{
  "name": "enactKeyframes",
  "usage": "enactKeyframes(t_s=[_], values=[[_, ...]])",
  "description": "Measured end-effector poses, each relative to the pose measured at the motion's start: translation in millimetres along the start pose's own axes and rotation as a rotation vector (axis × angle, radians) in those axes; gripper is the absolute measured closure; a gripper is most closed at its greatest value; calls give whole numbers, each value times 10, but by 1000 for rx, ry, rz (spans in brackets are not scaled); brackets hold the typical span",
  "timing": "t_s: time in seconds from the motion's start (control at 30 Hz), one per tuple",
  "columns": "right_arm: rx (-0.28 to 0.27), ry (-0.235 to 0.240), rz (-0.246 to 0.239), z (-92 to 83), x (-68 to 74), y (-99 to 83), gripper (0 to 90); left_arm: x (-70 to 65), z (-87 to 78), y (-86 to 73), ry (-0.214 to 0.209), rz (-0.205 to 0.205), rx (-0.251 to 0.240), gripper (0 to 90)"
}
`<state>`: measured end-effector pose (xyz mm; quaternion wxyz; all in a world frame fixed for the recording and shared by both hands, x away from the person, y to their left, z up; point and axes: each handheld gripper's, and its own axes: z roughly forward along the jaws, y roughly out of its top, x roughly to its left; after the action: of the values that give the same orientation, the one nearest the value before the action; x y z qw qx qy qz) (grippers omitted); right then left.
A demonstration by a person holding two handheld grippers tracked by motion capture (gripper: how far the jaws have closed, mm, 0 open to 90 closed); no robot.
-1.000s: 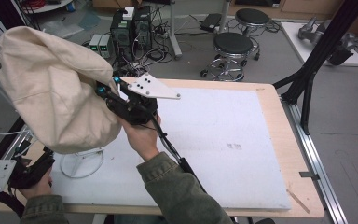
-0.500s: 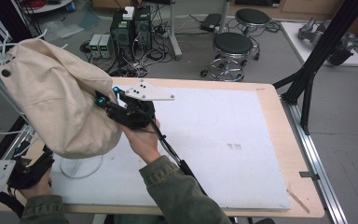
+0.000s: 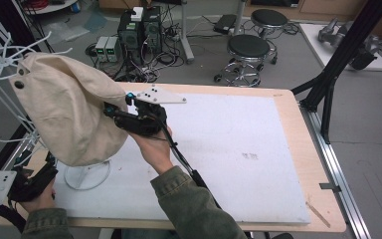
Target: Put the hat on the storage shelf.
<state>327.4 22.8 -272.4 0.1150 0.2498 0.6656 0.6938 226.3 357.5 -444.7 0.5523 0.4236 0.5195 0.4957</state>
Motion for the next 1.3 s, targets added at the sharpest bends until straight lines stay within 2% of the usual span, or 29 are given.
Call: enactKeyframes(t_s=[0.23,0.43,0.57,0.8,1.07,1.17,1.3], values=[[-8,-57,-4,-38,-39,-30,359,-4,-2,1,-2,-3,2,233],[-15,-90,-13,-101,-87,-53,286,-10,-1,1,-2,-2,-2,233],[-25,-132,-33,-162,-110,-80,264,-11,0,0,-3,-1,1,233],[-34,-146,-29,-251,-201,-107,229,-16,-2,3,-4,2,-1,232],[-73,-253,-58,-434,-318,-141,116,-23,-3,4,-6,8,4,232],[-68,-277,-61,-528,-401,-150,116,-27,-2,4,-6,8,1,232],[-92,-321,-70,-696,-498,-156,115,-28,-2,5,-5,9,-1,231]])
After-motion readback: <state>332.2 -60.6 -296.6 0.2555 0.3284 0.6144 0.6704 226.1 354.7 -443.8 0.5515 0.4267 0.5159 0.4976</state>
